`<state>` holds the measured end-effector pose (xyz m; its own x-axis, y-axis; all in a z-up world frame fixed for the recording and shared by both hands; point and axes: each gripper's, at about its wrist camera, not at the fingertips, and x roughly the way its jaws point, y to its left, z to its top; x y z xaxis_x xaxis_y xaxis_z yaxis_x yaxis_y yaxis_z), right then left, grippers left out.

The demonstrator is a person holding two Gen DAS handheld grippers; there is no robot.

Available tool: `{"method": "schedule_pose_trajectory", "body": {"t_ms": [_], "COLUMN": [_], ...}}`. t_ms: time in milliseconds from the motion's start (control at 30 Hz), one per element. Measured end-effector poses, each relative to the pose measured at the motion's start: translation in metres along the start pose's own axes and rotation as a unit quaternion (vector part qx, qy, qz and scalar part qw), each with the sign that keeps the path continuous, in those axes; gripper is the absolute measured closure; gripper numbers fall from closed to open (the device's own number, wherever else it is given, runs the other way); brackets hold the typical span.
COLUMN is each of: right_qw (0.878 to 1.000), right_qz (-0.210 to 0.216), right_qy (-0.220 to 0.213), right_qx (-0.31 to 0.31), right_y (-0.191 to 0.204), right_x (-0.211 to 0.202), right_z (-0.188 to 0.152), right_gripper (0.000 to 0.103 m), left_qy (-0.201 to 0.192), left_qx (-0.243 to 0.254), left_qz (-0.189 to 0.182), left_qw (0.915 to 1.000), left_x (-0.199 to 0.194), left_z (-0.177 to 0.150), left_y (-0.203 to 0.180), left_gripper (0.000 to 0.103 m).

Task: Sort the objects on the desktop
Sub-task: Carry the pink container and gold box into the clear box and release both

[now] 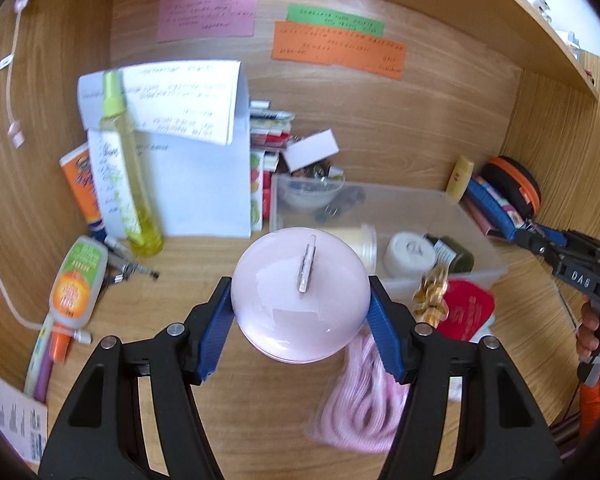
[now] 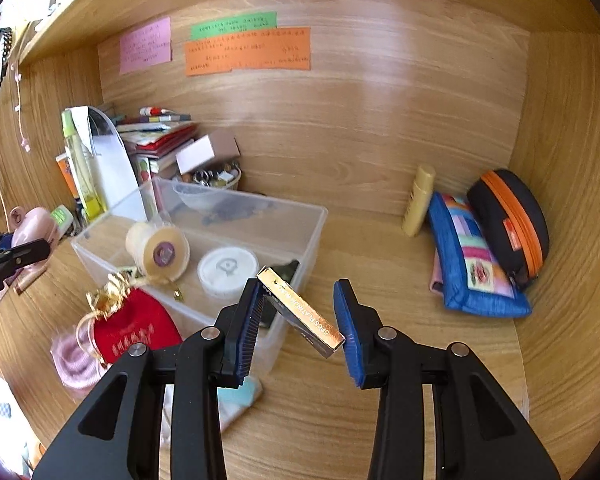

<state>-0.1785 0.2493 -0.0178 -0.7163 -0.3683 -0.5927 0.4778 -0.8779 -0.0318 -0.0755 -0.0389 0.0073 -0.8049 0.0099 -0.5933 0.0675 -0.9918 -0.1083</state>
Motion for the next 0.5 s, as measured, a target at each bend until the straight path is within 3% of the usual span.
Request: {"method": "schedule_pose_trajectory", "body": {"t_ms": [500], "right_qw": [1.000], "right_qz": [0.025], "right_qy": [-0.006], "right_qx": [-0.016], "right_y": [0.019], "right_x": [0.033], "right_z": [0.033], "right_gripper": [0.069], "left_qy": [0.000], "left_qx": [0.017], "left_qz": [-0.028], "left_qw": [0.9995], "left_x": [0.042], "left_z": [0.051], "left_y": [-0.010], "left_gripper": [0.040]}}
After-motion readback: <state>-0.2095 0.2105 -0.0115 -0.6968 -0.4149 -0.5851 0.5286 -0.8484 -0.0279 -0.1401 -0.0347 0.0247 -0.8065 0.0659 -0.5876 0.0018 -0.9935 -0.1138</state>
